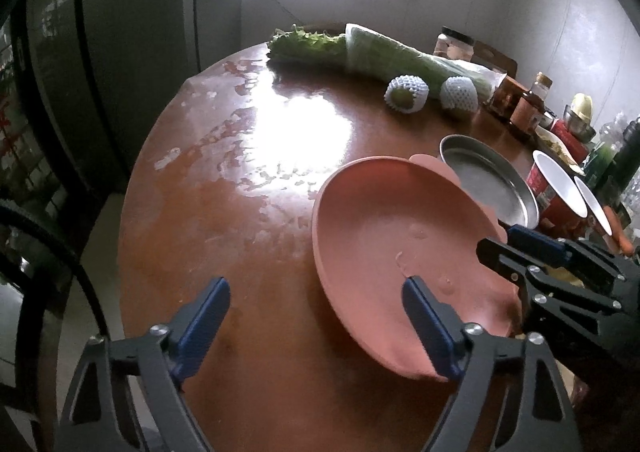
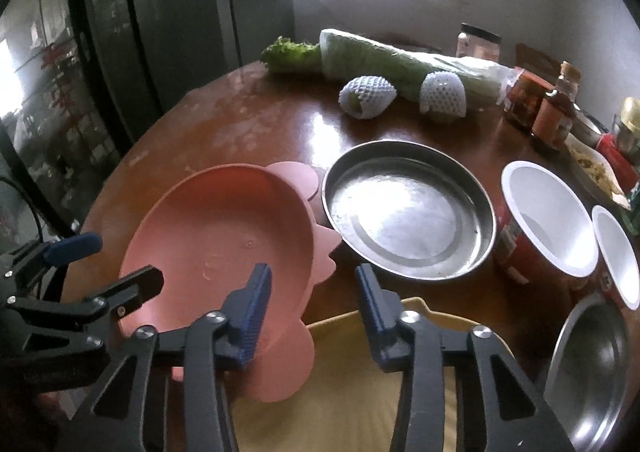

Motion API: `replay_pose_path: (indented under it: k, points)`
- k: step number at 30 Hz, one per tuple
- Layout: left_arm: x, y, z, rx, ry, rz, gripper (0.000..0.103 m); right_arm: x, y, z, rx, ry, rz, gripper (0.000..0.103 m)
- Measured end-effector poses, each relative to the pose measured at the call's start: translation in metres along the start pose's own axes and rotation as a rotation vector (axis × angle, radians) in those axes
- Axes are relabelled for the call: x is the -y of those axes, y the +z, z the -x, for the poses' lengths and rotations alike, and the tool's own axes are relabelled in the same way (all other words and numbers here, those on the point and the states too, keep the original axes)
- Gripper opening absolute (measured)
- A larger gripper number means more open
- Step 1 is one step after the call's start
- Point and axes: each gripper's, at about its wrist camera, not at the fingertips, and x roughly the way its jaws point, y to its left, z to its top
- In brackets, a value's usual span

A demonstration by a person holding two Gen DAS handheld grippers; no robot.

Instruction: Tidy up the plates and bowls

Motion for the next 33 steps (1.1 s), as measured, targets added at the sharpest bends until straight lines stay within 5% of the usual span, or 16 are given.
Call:
replay_pose_path:
  k: [11,33]
  points:
    - [-0.001,0.008,-0.014,-0.043,-0.049,-0.008,0.038,-0.004,0.008,-0.009,-0.015,0.021,0.005,0.025]
    - [-0.012,0.054,-0.041,-0.070,-0.002,-0.048,0.034,-0.028,-0.005,0.002,-0.036,0.105,-0.089,0.027]
